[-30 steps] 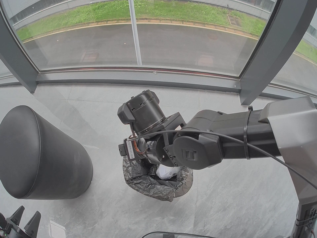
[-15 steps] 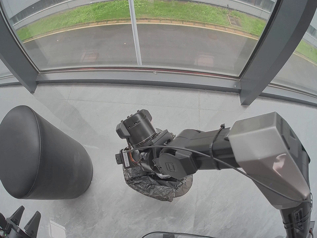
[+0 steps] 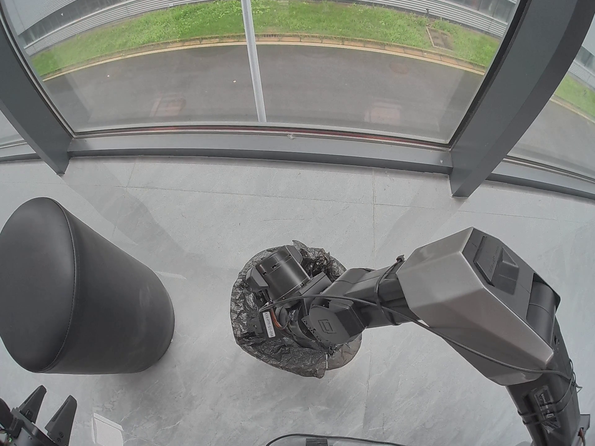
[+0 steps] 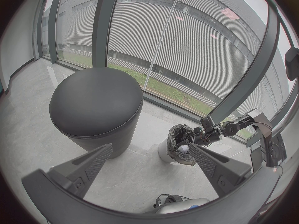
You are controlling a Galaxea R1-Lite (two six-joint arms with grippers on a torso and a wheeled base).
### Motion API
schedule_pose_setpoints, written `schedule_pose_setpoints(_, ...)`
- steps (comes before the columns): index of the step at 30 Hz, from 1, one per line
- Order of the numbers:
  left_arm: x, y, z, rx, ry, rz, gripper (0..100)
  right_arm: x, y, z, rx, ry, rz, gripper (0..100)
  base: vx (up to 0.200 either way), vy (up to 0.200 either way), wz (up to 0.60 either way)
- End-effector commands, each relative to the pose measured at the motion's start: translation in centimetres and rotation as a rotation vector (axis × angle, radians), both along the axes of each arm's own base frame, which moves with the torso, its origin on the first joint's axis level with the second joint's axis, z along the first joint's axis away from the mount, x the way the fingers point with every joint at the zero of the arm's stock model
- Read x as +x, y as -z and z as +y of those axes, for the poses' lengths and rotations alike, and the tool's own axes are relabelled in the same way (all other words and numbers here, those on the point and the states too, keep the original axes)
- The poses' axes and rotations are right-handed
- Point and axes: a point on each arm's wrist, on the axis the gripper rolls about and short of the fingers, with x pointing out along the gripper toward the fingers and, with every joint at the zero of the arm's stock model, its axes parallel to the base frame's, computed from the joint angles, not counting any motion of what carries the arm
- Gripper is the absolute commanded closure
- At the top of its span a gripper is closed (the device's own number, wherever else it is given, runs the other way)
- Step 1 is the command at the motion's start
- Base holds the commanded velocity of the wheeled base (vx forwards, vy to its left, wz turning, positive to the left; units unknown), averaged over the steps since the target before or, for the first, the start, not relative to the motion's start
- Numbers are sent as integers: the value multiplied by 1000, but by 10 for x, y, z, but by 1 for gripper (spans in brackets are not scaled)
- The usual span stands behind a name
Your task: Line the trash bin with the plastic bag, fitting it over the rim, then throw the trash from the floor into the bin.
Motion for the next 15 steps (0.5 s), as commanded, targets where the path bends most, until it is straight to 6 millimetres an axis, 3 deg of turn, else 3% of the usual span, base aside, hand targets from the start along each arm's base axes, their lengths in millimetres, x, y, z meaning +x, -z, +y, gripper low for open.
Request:
schedule_pose_setpoints(1, 0, 0, 0, 0, -1, 1, 0, 4, 11, -4, -22, 11, 18, 0, 0, 0, 0)
schedule_pose_setpoints(10, 0, 0, 0, 0, 1, 1, 0, 13, 29, -5, -39, 22, 33, 0, 0, 0, 0)
schedule_pose_setpoints(15, 0, 0, 0, 0, 1, 1, 0, 25, 25, -2, -7, 38, 4, 0, 0, 0, 0)
